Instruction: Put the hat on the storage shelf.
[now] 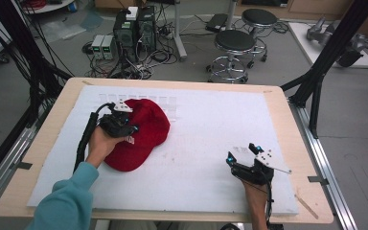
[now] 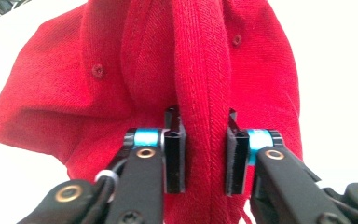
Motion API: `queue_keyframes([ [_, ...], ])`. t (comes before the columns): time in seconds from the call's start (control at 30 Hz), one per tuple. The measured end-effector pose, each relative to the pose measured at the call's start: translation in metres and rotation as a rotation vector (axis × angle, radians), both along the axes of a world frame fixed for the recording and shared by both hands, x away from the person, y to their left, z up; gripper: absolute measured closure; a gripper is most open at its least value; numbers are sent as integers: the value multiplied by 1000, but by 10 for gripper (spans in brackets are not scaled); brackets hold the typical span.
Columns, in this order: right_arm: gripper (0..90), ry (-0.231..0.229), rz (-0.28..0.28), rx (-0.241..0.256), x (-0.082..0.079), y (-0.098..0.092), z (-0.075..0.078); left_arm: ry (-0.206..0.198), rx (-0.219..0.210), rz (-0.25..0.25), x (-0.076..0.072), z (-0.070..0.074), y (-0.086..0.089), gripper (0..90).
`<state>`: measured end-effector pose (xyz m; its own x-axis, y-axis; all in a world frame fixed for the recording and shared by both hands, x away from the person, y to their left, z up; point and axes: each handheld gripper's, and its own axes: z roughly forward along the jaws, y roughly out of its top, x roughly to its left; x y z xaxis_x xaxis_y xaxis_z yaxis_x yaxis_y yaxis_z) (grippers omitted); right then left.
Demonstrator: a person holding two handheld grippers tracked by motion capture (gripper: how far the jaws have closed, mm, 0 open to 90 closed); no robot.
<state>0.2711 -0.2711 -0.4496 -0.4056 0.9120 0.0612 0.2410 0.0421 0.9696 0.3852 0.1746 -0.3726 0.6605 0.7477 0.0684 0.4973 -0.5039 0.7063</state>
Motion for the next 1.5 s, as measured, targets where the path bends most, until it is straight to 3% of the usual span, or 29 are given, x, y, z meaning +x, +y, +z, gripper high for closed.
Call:
queue_keyframes([
  [0.2, 108, 2, 1, -1, -1, 0, 0, -7, -24, 4, -4, 2, 4, 814],
  [0.47, 107, 4, 0, 6, -1, 0, 0, -37, -109, -12, -12, 13, 13, 819],
  [0.7, 108, 7, 5, 14, 0, -1, 0, -96, -227, -36, -19, 26, 25, 818],
  [0.8, 108, 5, 19, -4, 0, 0, 0, -131, -272, -45, -23, 31, 30, 818],
  [0.97, 108, 11, 45, -48, 0, 5, 2, -140, -284, -51, -28, 35, 34, 816],
  [1.13, 108, 57, 66, -32, 1, 9, 8, -149, -298, -57, -29, 38, 32, 816],
  [1.4, 108, 80, 150, 9, 1, 31, 37, -186, -332, -99, -34, 50, 19, 816],
  [1.5, 108, 86, 179, 0, 2, 42, 46, -198, -330, -109, -36, 53, 16, 816],
])
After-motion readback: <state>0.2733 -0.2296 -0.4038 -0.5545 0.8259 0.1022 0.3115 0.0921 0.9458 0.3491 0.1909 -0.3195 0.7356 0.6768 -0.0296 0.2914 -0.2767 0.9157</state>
